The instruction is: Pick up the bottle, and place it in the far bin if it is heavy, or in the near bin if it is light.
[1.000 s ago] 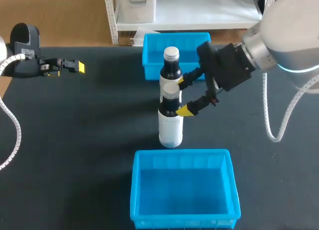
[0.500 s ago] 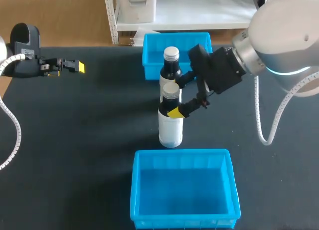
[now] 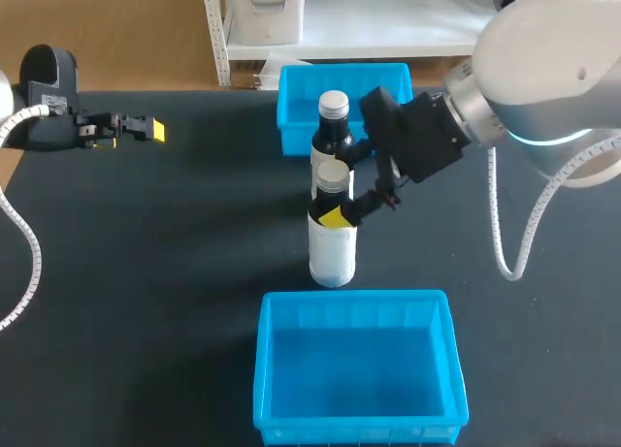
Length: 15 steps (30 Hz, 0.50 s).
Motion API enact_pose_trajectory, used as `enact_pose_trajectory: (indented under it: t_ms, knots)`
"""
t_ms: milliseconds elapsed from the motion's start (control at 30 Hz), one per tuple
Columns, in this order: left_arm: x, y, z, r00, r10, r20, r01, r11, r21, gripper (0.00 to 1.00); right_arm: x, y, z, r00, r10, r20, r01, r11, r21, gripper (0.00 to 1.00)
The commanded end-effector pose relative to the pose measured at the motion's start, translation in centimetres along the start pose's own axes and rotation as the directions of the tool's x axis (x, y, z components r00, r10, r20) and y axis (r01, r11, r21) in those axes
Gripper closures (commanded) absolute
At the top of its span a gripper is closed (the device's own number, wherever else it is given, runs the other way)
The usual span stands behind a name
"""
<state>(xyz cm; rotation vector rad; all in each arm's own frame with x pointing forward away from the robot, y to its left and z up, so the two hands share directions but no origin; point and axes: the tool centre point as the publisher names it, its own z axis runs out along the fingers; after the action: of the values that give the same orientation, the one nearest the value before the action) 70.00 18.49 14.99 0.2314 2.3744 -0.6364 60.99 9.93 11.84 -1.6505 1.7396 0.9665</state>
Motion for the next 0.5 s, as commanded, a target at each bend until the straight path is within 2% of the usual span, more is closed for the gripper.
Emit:
enact_pose_trajectory:
  t_ms: [33,167,300,333,400,500]
  knots:
    - [0.00,0.00,0.00,1.000,0.000,0.000,0.000,1.000,0.000,0.00,-0.04,-0.10,0.14,1.000,-0.001,0.005,0.001,1.000,-0.003,0.19]
    - [0.00,0.00,0.00,1.000,0.000,0.000,0.000,1.000,0.000,0.00,-0.05,-0.11,0.18,1.000,0.000,0.009,0.000,1.000,-0.005,0.29]
    - [0.00,0.00,0.00,1.000,0.000,0.000,0.000,1.000,0.000,0.00,-0.02,-0.11,0.23,1.000,0.000,0.011,0.000,1.000,-0.005,0.52]
    - [0.00,0.00,0.00,1.000,0.000,0.000,0.000,1.000,0.000,0.00,0.00,-0.10,0.23,1.000,0.001,0.012,-0.001,1.000,-0.005,0.55]
    - [0.00,0.00,0.00,1.000,0.000,0.000,0.000,1.000,0.000,0.00,0.02,-0.06,0.24,1.000,0.000,0.012,0.000,1.000,-0.005,0.67]
    - [0.00,0.00,0.00,1.000,0.000,0.000,0.000,1.000,0.000,0.00,0.06,0.06,0.19,1.000,0.002,0.012,-0.002,1.000,-0.003,1.00]
